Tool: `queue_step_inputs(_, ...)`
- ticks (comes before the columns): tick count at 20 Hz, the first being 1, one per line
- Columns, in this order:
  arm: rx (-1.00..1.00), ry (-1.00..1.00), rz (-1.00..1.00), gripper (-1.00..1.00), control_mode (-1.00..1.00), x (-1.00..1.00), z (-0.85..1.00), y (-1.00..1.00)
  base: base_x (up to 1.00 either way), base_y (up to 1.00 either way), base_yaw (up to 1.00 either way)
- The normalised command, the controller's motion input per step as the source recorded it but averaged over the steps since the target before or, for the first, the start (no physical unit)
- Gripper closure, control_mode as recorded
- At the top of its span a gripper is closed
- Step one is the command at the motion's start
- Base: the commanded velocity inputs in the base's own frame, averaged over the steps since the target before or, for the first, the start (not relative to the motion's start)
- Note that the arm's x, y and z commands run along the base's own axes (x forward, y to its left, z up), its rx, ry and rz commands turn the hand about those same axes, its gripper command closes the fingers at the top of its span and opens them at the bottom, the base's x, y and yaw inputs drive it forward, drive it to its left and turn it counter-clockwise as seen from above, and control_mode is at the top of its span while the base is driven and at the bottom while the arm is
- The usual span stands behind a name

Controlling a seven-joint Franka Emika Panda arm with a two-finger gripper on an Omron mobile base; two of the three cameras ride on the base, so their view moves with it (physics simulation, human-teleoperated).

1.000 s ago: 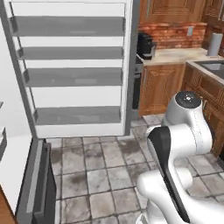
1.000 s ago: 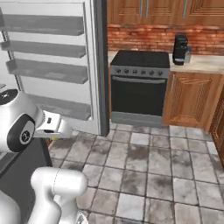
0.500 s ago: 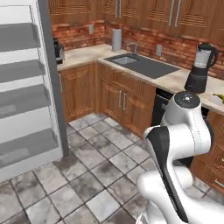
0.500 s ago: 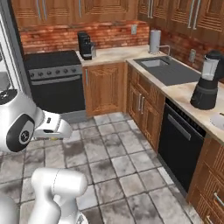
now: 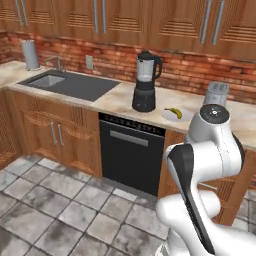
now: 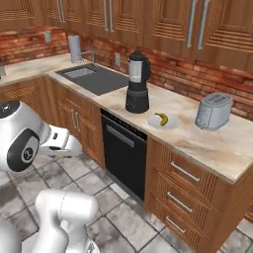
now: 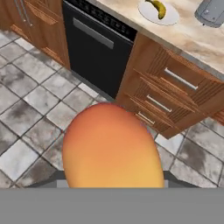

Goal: Pick the mango and banana from the fridge and place them on the plate next to the blender to make a fruit smoothie.

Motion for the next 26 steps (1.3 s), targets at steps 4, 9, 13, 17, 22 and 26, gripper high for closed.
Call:
queue_step_inputs(4,0.0,0.0,0.0,1.0,1.0,0.0,0.0,0.0,1.0,-0.05,-0.52)
queue_step_inputs(9,0.0,0.0,0.0,1.0,1.0,0.0,0.0,0.0,1.0,0.04,-0.37)
queue_step_inputs(13,0.0,0.0,0.0,1.0,1.0,0.0,0.0,0.0,0.92,0.0,-0.25)
queue_step_inputs(17,0.0,0.0,0.0,1.0,1.0,0.0,0.0,0.0,0.41,0.0,-0.28)
queue_step_inputs(22,0.0,0.0,0.0,1.0,1.0,0.0,0.0,0.0,0.0,0.3,-0.41)
queue_step_inputs(26,0.0,0.0,0.0,1.0,1.0,0.0,0.0,0.0,0.02,0.45,-0.45)
